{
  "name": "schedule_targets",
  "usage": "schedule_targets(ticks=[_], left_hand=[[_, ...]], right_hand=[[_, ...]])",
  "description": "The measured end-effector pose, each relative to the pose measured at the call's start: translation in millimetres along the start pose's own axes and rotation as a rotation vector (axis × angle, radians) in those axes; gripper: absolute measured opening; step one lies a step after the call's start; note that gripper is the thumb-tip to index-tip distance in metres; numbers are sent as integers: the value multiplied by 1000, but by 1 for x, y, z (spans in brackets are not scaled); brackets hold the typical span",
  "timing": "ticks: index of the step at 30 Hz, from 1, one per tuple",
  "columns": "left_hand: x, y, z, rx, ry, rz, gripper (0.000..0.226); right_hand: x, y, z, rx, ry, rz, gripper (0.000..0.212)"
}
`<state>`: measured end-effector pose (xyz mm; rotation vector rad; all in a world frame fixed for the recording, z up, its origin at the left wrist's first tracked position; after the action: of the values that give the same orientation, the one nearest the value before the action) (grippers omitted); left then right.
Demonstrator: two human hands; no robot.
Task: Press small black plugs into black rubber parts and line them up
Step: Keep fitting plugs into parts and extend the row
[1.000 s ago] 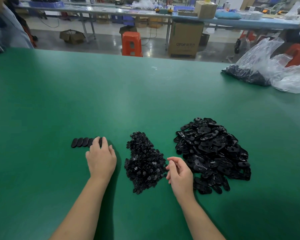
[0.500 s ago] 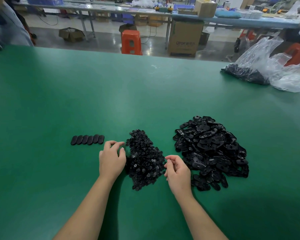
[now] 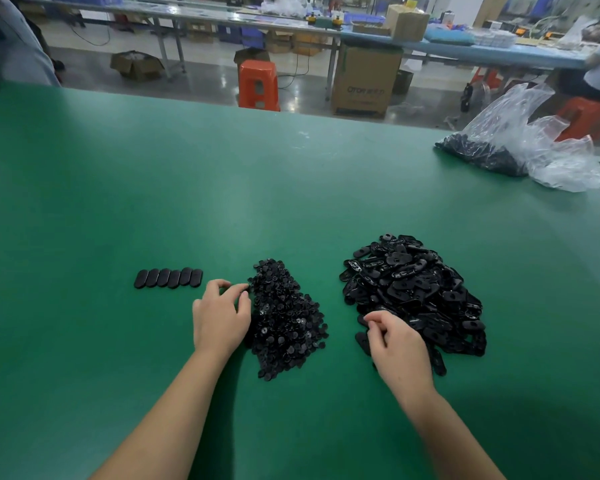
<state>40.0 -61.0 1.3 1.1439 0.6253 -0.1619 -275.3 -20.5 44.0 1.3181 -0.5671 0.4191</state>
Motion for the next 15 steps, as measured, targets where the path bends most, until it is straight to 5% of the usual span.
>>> schedule_targets(ticks=[15], left_hand=[[3, 1, 3, -20, 34, -75, 16]], right_hand=[[-1, -8, 5, 173, 166, -427, 22]])
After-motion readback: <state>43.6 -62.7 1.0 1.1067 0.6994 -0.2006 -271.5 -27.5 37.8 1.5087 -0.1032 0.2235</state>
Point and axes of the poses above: each hand's wrist, its own z-axis towards the middle knuckle, its own y-axis out of the back of the hand, x = y × z, the point moved 4 cm from there along z, towards the middle knuckle, and after that the axes turned 5 degrees about -x, right-handed, at the moved point
